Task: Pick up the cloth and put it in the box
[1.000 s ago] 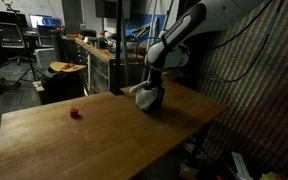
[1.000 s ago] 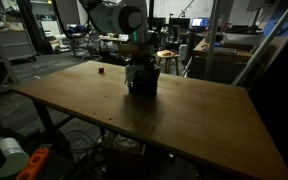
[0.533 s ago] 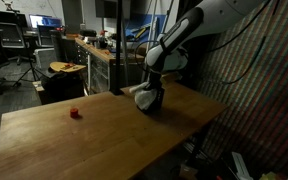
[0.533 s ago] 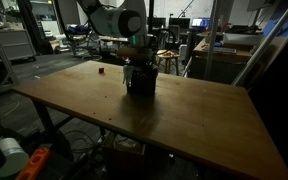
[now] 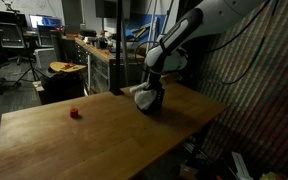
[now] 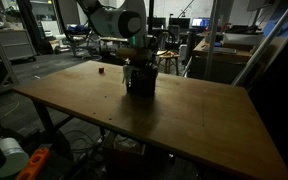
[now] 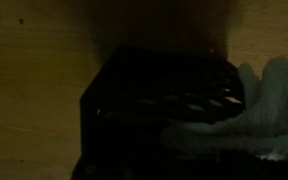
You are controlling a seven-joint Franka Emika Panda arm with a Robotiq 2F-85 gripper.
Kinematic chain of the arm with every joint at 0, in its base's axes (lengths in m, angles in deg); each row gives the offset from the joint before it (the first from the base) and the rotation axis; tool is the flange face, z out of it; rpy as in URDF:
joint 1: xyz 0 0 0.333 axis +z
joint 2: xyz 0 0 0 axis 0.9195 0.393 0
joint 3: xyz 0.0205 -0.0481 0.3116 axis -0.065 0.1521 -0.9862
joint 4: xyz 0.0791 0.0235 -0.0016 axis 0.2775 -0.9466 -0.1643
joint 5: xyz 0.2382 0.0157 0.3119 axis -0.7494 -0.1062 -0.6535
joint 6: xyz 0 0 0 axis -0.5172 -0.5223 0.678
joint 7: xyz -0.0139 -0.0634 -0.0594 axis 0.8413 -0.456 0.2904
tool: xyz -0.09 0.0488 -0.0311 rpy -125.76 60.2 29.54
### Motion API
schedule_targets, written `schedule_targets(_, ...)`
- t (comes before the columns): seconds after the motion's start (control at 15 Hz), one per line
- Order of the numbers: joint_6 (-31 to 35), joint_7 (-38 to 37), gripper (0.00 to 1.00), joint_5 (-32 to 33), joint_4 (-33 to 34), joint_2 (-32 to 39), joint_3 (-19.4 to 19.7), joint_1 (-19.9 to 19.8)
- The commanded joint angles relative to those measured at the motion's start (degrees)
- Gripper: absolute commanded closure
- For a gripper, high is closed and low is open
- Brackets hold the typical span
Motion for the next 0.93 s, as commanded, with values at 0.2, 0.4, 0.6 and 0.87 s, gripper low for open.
schedule_targets(0.2,-1.52,-2.42,0.64,0.08,2.01,0.8,-0.3,0.76)
schedule_targets(0.4,-2.21,-2.59,0.42,-0.15,2.43,-0.26,-0.42,0.73)
schedule_targets(0.6,-2.8,-2.54,0.2,-0.37,2.72,-1.4,-0.46,0.54)
schedule_targets(0.87,-2.82,-2.54,0.0,-0.63,2.75,-2.75,-0.45,0.42)
